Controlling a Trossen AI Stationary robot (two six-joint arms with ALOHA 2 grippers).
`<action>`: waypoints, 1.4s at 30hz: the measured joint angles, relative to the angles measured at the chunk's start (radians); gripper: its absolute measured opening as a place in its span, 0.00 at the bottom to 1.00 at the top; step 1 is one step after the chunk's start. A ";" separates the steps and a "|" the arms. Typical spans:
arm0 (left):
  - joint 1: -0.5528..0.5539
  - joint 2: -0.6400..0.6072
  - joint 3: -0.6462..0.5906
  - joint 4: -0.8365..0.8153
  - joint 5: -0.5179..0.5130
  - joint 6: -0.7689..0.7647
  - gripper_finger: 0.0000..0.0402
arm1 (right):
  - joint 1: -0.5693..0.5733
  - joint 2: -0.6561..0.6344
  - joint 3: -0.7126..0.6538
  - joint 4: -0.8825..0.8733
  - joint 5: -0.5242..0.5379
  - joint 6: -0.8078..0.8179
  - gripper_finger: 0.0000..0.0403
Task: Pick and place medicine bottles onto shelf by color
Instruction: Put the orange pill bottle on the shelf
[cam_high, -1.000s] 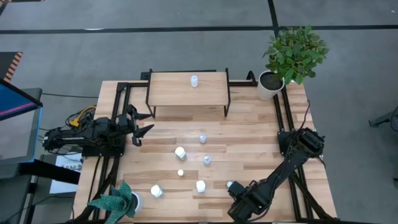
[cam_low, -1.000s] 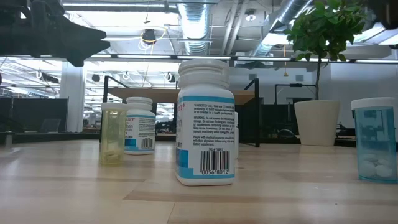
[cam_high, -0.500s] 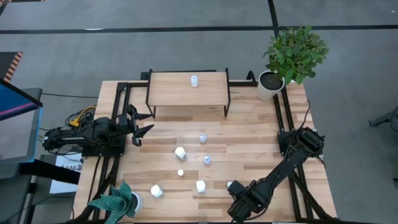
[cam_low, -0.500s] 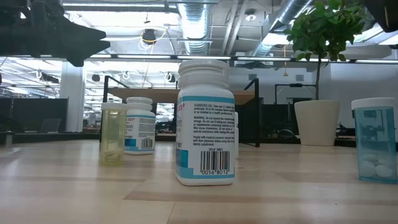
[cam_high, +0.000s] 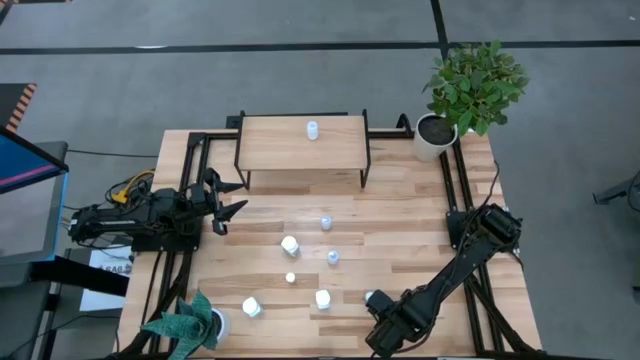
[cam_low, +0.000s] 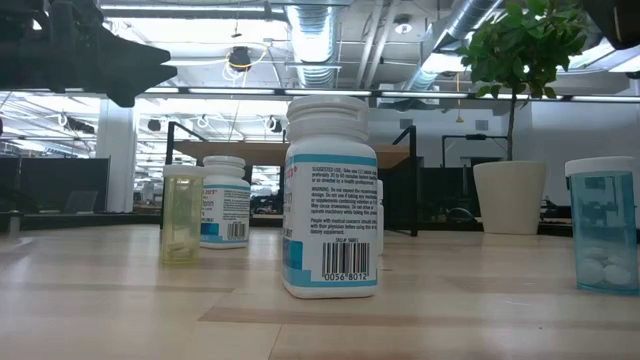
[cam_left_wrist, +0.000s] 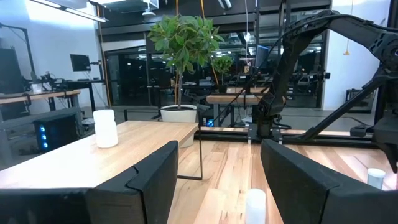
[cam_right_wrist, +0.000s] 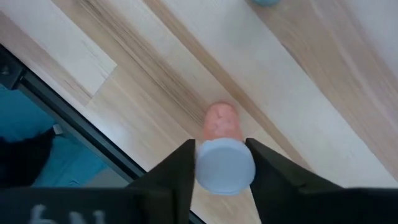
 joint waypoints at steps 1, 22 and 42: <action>0.000 0.000 0.000 0.000 0.000 0.000 0.54 | 0.000 0.000 0.000 -0.001 0.000 0.000 0.33; 0.000 0.000 0.000 -0.004 0.000 0.000 0.54 | -0.257 -0.187 0.175 -0.122 -0.045 -0.659 0.27; 0.000 0.000 0.000 0.029 0.000 0.231 0.54 | -1.008 -0.303 0.176 -0.210 -0.044 -1.581 0.30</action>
